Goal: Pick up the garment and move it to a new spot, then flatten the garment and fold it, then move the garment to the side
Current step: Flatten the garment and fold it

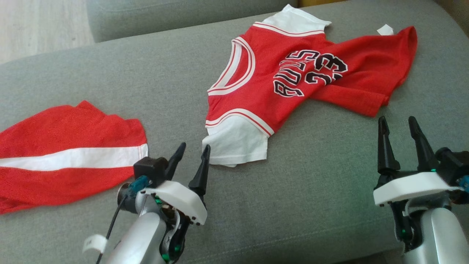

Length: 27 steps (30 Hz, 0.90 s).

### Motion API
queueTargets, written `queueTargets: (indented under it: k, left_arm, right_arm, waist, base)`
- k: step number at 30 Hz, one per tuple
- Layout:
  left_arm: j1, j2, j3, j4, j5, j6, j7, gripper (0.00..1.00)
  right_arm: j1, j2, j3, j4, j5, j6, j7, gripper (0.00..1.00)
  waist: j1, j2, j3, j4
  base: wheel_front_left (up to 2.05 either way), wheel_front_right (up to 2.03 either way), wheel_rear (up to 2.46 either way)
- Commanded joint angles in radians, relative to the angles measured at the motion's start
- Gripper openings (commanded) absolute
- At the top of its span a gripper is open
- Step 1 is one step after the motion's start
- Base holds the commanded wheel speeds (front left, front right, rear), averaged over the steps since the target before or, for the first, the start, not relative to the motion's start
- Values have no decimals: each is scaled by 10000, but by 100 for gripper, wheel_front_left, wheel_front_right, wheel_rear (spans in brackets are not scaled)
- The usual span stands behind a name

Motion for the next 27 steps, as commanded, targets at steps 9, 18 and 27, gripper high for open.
queueTargets:
  k: [9, 18, 27]
  left_arm:
    - [-1137, -107, 0, 1141, -592, -187, 823, 100]
    - [-1790, 69, -240, 1905, -230, -197, 754, 100]
    - [-2169, -46, -306, 2052, -651, -704, 529, 0]
  right_arm:
    - [-393, -45, 370, -371, 58, 65, -90, 100]
    - [-496, -45, 301, -308, 124, 65, -210, 100]
    - [-705, -45, -307, 86, 35, 65, -336, 100]
  waist:
    - [0, 0, 393, -394]
    - [0, 0, 778, -631]
    - [0, 0, 1016, -479]
  base:
    - [0, 0, 0]
    - [0, 0, 0]
    - [0, 0, 0]
